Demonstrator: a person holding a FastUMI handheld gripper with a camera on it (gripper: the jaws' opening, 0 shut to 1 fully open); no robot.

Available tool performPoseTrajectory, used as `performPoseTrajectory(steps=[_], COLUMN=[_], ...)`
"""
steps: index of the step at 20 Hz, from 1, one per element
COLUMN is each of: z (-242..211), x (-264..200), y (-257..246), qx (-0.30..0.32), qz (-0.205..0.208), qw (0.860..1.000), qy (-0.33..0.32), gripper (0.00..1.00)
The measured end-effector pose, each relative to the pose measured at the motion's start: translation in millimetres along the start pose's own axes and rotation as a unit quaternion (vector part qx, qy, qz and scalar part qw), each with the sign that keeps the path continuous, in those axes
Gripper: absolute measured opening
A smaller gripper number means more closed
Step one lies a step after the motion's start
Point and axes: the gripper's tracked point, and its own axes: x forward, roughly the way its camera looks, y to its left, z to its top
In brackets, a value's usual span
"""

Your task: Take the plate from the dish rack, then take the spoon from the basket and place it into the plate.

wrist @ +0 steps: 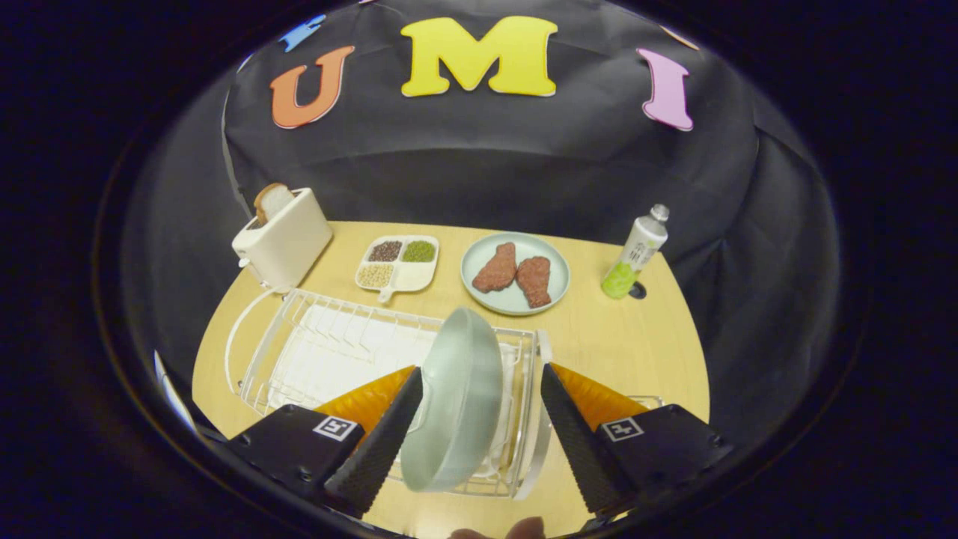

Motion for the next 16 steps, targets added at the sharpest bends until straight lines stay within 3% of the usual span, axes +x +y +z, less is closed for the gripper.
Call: performPoseTrajectory(steps=[2,6,10,11,12,16], z=[-4,-6,-7,-6,-6,-7], x=[12,21,22,21,19,12], y=[5,6,-1,-3,-3,-1], qx=[0.009,0.015,0.023,0.025,0.026,0.039], qz=[0.006,-0.003,-0.028,-0.032,-0.038,-0.060], qw=[1.000,0.999,0.998,0.998,0.998,0.996], qy=[0.020,0.032,0.047,0.048,0.050,0.049], gripper=[1.00,0.88,0.61,0.49,0.43,0.37])
